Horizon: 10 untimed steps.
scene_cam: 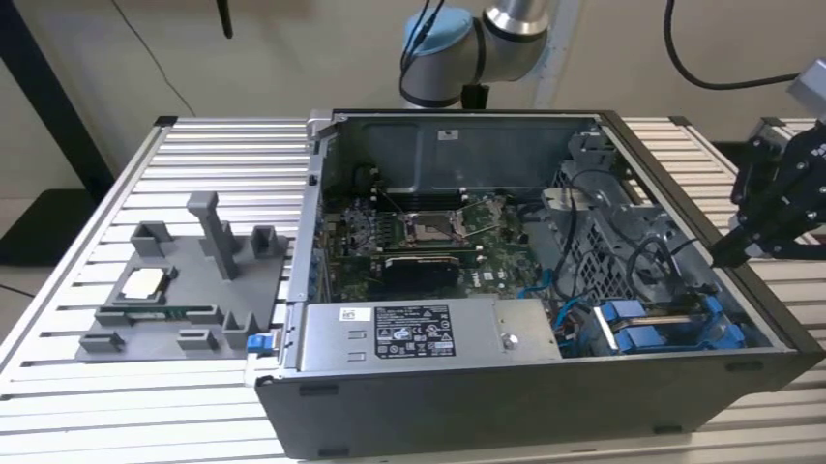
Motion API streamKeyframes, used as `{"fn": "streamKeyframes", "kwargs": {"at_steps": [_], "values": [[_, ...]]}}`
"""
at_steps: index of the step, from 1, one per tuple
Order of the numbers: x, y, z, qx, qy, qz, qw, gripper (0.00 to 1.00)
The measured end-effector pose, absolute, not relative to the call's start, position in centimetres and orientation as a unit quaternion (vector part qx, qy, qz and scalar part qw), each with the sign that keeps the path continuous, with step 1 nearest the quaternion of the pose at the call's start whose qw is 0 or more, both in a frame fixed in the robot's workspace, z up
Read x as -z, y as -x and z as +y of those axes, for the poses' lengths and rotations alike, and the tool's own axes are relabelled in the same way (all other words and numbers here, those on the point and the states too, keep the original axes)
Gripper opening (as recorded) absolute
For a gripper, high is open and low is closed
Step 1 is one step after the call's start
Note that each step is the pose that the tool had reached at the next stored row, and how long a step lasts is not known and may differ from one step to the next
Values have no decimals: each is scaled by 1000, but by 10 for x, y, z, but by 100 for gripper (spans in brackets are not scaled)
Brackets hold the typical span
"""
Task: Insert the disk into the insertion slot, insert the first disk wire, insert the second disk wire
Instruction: 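Insert the second disk wire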
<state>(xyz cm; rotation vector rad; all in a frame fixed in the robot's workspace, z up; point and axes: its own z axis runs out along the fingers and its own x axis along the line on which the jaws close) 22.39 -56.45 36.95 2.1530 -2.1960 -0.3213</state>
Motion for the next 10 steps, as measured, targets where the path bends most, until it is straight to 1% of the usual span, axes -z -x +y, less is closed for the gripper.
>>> {"fn": "streamKeyframes", "kwargs": {"at_steps": [10], "values": [[-377,-218,-565,104,-696,-710,25,16]]}}
